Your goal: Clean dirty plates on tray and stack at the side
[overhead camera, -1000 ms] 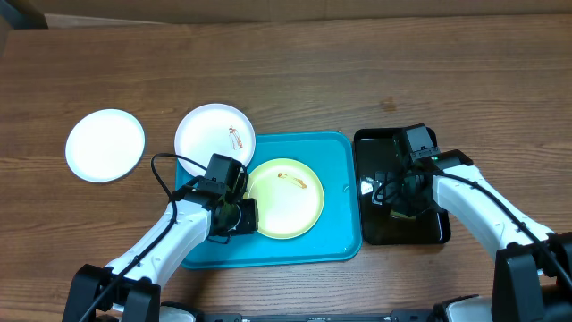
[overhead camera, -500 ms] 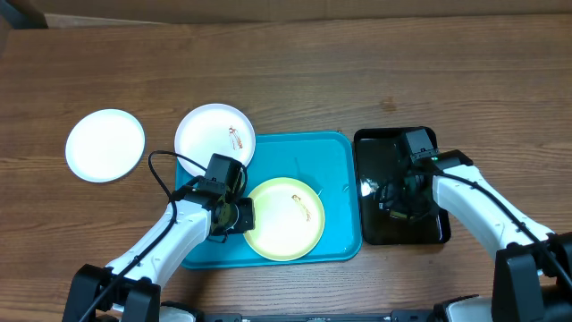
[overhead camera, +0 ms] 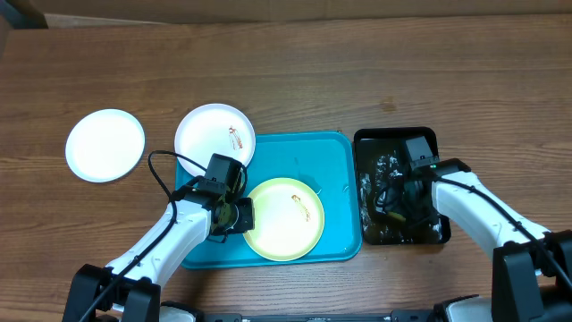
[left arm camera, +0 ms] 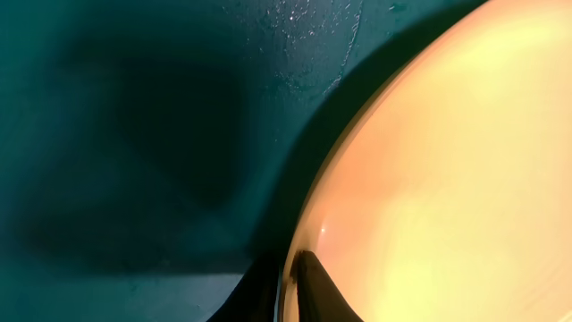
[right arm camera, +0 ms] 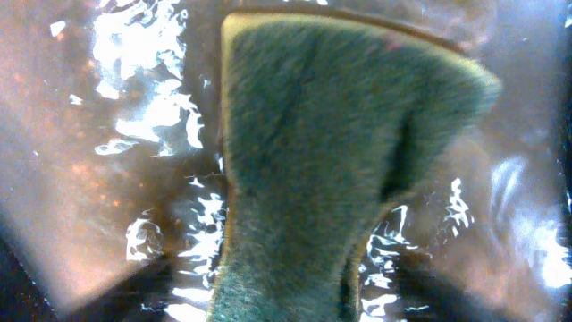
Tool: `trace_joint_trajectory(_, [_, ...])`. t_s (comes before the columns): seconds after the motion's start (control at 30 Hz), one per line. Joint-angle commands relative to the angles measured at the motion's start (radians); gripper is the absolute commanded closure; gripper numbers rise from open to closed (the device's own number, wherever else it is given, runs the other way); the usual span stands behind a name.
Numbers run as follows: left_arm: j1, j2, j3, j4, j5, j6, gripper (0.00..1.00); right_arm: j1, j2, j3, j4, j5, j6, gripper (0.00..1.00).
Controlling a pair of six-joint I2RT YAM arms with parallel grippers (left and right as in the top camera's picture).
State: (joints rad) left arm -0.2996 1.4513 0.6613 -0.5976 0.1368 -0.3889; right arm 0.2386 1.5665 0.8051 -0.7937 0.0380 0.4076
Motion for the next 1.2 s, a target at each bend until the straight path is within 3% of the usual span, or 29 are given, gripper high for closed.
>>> trace_joint_trajectory(0.0, [-0.005,-0.006,-0.003,0.000,-0.017,0.008,0.88,-0.016,0.003,0.064,0.023,0.079,-0.018,0.00])
trace_joint_trajectory(0.3, [-0.005,-0.006,-0.003,0.000,-0.016,0.008,0.87,-0.020,0.008,-0.017,0.171,0.144,-0.014,0.03])
trace_joint_trajectory(0.37, [-0.005,-0.006,-0.003,0.000,-0.016,0.008,0.87,-0.020,0.008,-0.047,0.215,0.134,-0.011,0.10])
trace_joint_trajectory(0.4, [-0.005,-0.006,-0.003,0.000,-0.016,0.008,0.87,-0.020,0.008,-0.053,0.227,0.125,-0.011,0.23])
trace_joint_trajectory(0.47, [-0.005,-0.006,-0.003,0.000,-0.016,0.008,0.87,-0.020,0.008,-0.052,0.235,0.117,-0.011,0.70])
trace_joint_trajectory(0.5, [-0.005,-0.006,-0.003,0.000,-0.016,0.008,0.87,-0.020,0.008,-0.051,0.239,0.118,-0.011,0.83])
trace_joint_trajectory(0.53, [-0.005,-0.006,-0.003,0.000,-0.016,0.008,0.87,-0.020,0.008,-0.051,0.244,0.118,-0.012,0.89])
trace_joint_trajectory(0.57, [-0.005,-0.006,-0.003,0.000,-0.016,0.008,0.87,-0.020,0.007,-0.050,0.249,0.118,-0.017,0.89])
trace_joint_trajectory(0.6, [-0.005,-0.006,-0.003,0.000,-0.016,0.008,0.87,-0.020,0.007,-0.042,0.244,0.118,-0.019,0.78])
trace_joint_trajectory(0.63, [-0.005,-0.006,-0.003,0.000,-0.016,0.008,0.87,-0.020,0.007,-0.032,0.232,0.118,-0.019,0.45])
trace_joint_trajectory(0.67, [-0.005,-0.006,-0.003,0.000,-0.016,0.008,0.87,-0.020,0.006,-0.017,0.209,0.118,-0.019,0.05])
trace_joint_trajectory(0.7, [-0.005,-0.006,-0.003,0.000,-0.016,0.008,0.86,-0.020,0.006,0.002,0.175,0.118,-0.019,0.00])
trace_joint_trajectory(0.9, [-0.005,-0.006,-0.003,0.000,-0.016,0.008,0.79,-0.020,0.007,0.045,0.027,0.117,-0.013,0.02])
trace_joint_trajectory(1.07, [-0.005,-0.006,-0.003,0.000,-0.016,0.008,0.78,-0.020,0.007,0.006,0.053,0.115,-0.014,0.29])
trace_joint_trajectory(1.17, [-0.005,-0.006,-0.003,-0.004,-0.014,0.008,0.73,-0.020,0.007,0.004,0.062,0.052,-0.014,0.32])
